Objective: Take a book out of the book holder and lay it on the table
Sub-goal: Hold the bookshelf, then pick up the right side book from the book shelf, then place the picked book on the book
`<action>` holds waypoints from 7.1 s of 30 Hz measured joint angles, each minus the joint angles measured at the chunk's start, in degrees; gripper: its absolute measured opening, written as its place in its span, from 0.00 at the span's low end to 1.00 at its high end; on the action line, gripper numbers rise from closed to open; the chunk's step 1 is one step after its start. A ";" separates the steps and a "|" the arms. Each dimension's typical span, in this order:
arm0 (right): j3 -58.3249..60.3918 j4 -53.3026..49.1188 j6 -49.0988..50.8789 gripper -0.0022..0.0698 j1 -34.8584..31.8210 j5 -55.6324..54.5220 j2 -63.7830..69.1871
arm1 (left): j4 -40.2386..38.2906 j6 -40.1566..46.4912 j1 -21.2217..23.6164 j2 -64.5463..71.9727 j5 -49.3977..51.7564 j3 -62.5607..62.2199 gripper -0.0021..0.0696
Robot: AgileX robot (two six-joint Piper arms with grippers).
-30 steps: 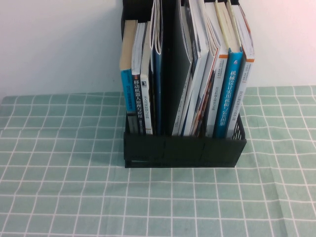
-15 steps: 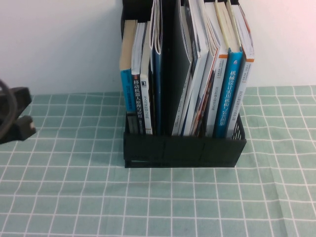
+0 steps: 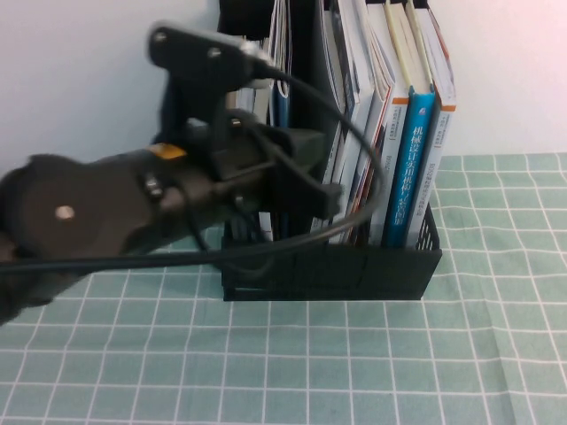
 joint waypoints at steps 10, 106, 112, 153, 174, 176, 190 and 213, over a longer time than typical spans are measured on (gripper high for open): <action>-0.02 -23.12 23.95 0.03 4.55 0.30 1.75 | -0.82 -0.65 -7.25 15.70 3.70 -18.51 0.03; -16.26 -39.74 44.91 0.63 17.18 -29.73 39.85 | 46.79 -46.94 -2.75 30.48 20.25 -39.24 0.02; -17.18 -32.27 40.56 0.64 17.18 -34.23 44.46 | 45.88 -47.86 -2.65 30.48 19.92 -39.24 0.02; -18.48 -13.86 31.89 0.20 18.37 -39.77 52.49 | 45.90 -41.68 -4.75 27.57 26.29 -39.22 0.02; -18.14 -17.78 18.61 0.20 18.25 -38.16 27.25 | 55.00 -40.62 -7.98 11.66 53.64 -39.22 0.02; -19.29 -19.53 18.48 0.20 18.25 -35.40 24.77 | 55.15 -40.62 -7.98 9.52 54.68 -39.22 0.02; -34.54 -63.96 48.67 0.20 18.25 -24.85 18.02 | 60.52 -42.69 -7.98 -8.18 66.35 -38.44 0.03; -33.12 -112.12 83.71 0.20 35.03 -26.49 27.62 | 65.86 -77.95 -7.98 -38.59 25.91 17.97 0.03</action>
